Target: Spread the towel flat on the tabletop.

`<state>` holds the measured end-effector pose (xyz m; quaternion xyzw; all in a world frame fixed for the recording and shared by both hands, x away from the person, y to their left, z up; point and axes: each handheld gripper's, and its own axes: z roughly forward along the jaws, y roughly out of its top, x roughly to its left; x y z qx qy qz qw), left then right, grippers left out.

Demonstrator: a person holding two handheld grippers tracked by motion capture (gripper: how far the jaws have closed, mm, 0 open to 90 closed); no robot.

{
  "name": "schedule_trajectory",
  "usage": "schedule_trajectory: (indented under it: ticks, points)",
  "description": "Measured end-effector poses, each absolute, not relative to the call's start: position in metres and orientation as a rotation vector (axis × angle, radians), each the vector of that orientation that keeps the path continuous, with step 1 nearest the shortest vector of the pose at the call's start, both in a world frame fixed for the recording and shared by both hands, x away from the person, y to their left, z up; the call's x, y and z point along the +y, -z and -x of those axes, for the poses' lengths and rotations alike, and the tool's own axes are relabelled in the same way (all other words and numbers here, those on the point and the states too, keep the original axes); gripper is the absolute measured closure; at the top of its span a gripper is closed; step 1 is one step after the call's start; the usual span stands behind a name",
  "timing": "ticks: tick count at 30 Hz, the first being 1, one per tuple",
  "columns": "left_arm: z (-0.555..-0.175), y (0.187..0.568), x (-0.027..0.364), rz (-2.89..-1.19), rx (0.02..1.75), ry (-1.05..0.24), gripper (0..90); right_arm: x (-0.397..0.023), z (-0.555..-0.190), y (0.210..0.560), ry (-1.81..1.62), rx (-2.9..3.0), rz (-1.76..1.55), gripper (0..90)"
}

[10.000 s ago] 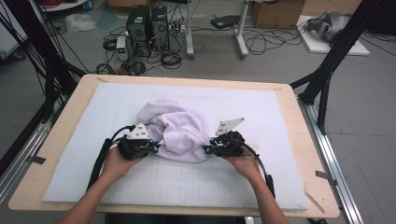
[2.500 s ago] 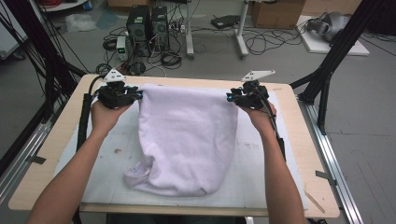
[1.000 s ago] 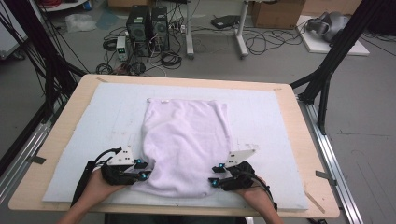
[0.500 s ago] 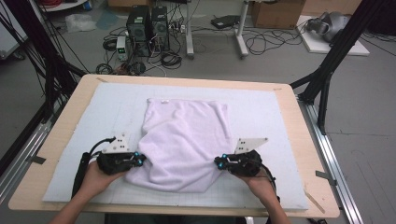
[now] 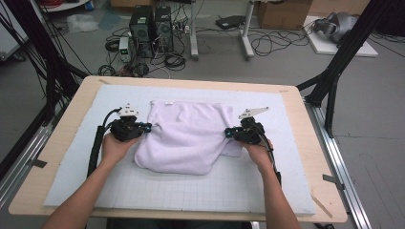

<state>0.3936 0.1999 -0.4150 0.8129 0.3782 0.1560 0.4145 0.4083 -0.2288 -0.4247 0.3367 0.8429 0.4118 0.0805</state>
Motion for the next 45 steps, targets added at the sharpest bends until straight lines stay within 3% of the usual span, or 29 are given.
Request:
schedule_trajectory:
  ticks: [7, 15, 21, 29, 31, 34, 37, 45]
  points:
    - [-0.374, 0.397, 0.212, -2.011, 0.896, -0.398, 64.2, -0.231, -0.39, 0.411, -1.293, 2.432, -0.938, 65.1]
    - [-0.333, 0.391, 0.221, -2.047, 0.784, -0.382, 56.6, -0.222, -0.341, 0.396, -1.351, 2.459, -0.722, 63.3]
    - [-0.309, 0.414, 0.215, -2.081, 0.706, -0.298, 53.1, -0.21, -0.32, 0.414, -1.357, 2.532, -0.64, 57.8]
    - [-0.306, 0.437, 0.204, -2.175, 0.678, -0.26, 47.1, -0.186, -0.31, 0.437, -1.296, 2.62, -0.564, 48.4]
    - [-0.306, 0.438, 0.201, -2.18, 0.671, -0.259, 49.5, -0.179, -0.312, 0.441, -1.261, 2.638, -0.552, 50.0]
    - [-0.305, 0.439, 0.196, -2.193, 0.628, -0.23, 67.8, -0.172, -0.318, 0.449, -1.233, 2.654, -0.56, 58.4]
    - [-0.302, 0.435, 0.193, -2.213, 0.609, -0.245, 78.0, -0.172, -0.319, 0.447, -1.246, 2.662, -0.556, 82.6]
    - [-0.287, 0.393, 0.208, -2.112, 0.602, -0.284, 81.5, -0.188, -0.302, 0.416, -1.375, 2.611, -0.535, 86.5]
